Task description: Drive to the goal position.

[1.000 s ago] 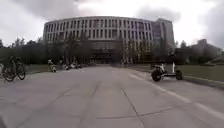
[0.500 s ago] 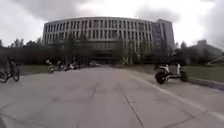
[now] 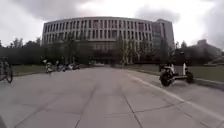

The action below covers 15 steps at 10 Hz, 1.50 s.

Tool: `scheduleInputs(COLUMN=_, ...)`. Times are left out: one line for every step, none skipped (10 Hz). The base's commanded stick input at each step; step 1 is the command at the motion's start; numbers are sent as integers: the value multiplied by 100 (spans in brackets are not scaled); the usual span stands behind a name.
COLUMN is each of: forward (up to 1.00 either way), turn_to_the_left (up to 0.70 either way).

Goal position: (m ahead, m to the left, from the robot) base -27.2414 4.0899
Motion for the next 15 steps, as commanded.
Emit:
scheduleInputs(forward=66, turn_to_the_left=0)
scheduleInputs(forward=66, turn_to_the_left=0)
scheduleInputs(forward=64, turn_to_the_left=0)
scheduleInputs(forward=62, turn_to_the_left=0)
scheduleInputs(forward=60, turn_to_the_left=0)
scheduleInputs(forward=59, turn_to_the_left=0)
scheduleInputs(forward=49, turn_to_the_left=3)
scheduleInputs(forward=37, turn_to_the_left=3)
scheduleInputs(forward=32, turn_to_the_left=3)
scheduleInputs(forward=28, turn_to_the_left=3)
scheduleInputs(forward=28, turn_to_the_left=4)
scheduleInputs(forward=28, turn_to_the_left=5)
scheduleInputs(forward=28, turn_to_the_left=6)
scheduleInputs(forward=28, turn_to_the_left=8)
scheduleInputs(forward=28, turn_to_the_left=9)
